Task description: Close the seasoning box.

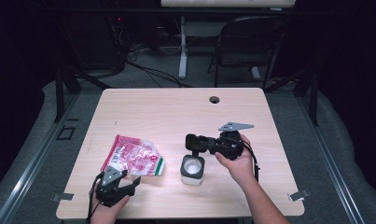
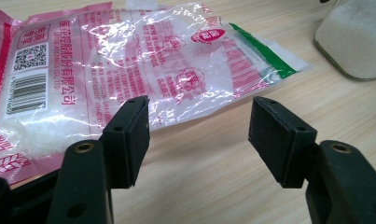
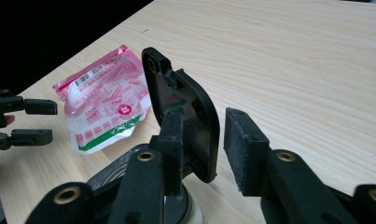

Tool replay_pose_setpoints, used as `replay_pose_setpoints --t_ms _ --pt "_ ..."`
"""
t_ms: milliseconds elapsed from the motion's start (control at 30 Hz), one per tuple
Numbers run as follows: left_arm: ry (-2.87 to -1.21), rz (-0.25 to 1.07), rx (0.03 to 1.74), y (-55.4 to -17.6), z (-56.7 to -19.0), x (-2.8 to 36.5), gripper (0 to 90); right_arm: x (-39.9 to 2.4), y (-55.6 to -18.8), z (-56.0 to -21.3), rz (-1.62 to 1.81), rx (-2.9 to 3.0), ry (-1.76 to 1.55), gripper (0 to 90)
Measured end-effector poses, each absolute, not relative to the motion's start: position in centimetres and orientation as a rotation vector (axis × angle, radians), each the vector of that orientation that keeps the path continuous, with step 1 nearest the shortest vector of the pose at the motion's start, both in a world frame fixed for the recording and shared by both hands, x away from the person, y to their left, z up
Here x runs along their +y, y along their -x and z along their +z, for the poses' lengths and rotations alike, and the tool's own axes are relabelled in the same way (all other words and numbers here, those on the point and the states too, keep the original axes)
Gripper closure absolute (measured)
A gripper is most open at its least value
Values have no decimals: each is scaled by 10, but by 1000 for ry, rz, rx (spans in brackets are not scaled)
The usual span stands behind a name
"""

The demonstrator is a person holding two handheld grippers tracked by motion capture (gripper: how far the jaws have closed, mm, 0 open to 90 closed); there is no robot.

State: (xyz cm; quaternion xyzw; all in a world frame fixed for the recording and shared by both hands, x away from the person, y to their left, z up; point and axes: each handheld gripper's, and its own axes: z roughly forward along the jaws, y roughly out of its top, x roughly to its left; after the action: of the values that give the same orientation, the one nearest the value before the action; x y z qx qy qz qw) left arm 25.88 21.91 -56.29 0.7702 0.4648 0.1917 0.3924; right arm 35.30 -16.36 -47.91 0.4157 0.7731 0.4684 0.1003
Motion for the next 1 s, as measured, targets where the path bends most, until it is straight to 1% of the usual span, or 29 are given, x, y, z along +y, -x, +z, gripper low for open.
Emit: replay_pose_setpoints --t_ms 100,300,1000 --pt "-1967 484 1175 -259 -563 219 436 -163 -352 -478 1370 2287 -1213 720" --pt "-1974 474 1173 -258 -562 217 462 -163 -351 -477 1376 2280 -1181 780" --pt "-1944 488 1186 -259 -560 220 461 -162 -347 -475 1318 2296 -1075 796"
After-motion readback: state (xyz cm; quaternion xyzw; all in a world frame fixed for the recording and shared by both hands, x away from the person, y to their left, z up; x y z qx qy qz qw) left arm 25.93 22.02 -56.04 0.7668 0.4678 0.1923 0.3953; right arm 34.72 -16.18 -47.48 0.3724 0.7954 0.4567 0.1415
